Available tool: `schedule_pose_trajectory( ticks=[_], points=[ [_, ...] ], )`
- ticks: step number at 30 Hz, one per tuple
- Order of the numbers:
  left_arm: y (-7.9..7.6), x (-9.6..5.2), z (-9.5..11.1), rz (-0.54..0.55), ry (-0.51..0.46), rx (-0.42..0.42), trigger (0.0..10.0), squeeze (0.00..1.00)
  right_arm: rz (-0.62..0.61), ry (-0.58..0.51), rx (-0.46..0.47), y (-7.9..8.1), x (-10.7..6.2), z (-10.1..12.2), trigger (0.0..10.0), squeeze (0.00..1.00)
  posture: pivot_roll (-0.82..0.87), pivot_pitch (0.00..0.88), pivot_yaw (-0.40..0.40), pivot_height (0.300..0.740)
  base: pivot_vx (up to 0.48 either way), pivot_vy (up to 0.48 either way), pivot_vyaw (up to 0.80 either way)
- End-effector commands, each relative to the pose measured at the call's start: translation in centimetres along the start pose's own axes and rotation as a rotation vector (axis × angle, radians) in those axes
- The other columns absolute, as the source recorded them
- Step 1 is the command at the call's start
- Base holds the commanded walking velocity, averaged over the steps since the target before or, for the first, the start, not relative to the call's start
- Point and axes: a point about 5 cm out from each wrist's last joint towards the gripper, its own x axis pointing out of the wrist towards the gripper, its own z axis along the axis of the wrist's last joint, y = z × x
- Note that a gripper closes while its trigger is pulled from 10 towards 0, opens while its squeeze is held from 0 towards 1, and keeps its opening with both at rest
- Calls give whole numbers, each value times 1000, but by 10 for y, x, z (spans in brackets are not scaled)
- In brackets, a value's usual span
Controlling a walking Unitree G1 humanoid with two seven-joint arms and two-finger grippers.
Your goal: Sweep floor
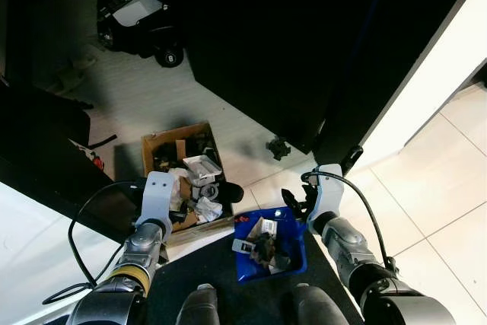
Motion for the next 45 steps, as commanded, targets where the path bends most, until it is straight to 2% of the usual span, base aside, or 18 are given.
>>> schedule_pose_trajectory(
  ticks=[1,45],
  points=[
    [-3,-2,-9,-4,34,-6,10000,0,-13,26,17,-2,-3,-7,10000,0,-92,103,8,740,0,0,0],
    [-3,-2,-8,-4,34,-6,10000,0,-14,24,18,-1,-2,-6,10000,0,-92,107,10,740,0,0,0]
  ],
)
